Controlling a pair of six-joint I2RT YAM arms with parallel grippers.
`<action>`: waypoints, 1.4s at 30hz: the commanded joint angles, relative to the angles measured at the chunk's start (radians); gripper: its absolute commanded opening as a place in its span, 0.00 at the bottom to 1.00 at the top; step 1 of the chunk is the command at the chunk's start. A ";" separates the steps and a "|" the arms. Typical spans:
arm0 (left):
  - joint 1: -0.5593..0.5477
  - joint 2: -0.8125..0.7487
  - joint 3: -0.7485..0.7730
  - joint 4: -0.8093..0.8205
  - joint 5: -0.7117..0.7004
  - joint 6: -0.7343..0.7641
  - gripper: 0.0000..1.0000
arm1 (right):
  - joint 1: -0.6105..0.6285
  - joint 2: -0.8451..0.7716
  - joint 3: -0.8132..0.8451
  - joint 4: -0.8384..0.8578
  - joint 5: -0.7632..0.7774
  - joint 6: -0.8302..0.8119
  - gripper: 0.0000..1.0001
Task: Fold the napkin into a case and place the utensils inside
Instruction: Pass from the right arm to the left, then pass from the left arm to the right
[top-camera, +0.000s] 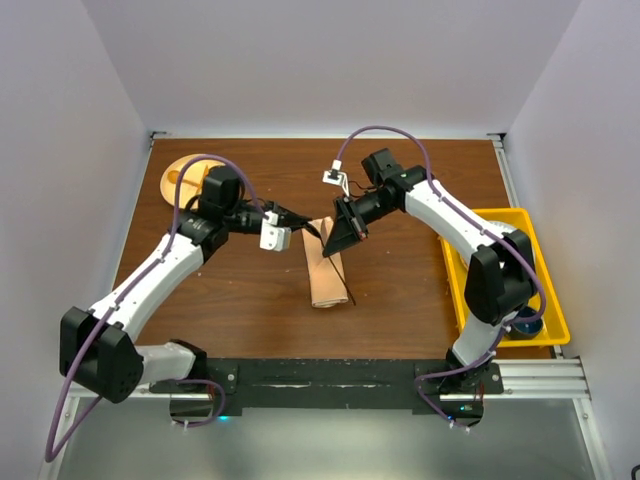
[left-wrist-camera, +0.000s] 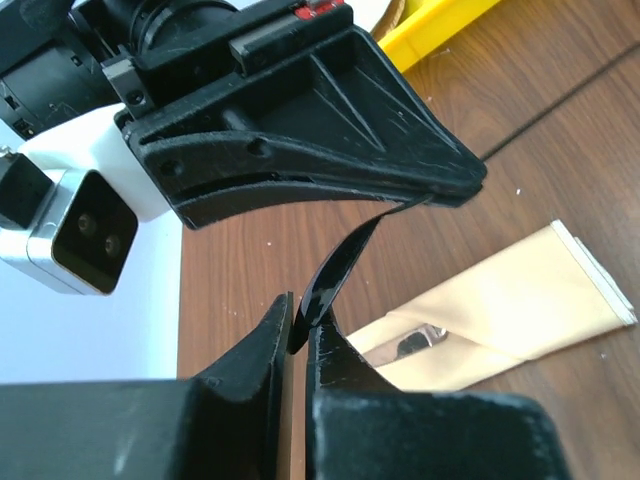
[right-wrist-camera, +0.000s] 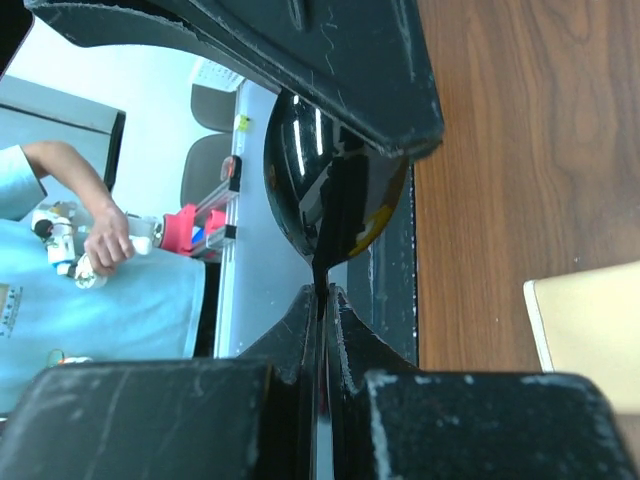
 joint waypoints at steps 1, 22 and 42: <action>-0.020 -0.042 0.000 -0.033 0.036 0.022 0.00 | 0.013 -0.021 0.063 0.077 0.022 0.042 0.04; 0.053 0.209 0.247 -0.426 -0.133 -0.245 0.00 | 0.004 -0.122 0.212 -0.266 0.573 -0.354 0.84; 0.072 0.295 0.279 -0.363 -0.165 -0.382 0.00 | 0.113 0.039 0.220 -0.271 0.811 -0.370 0.50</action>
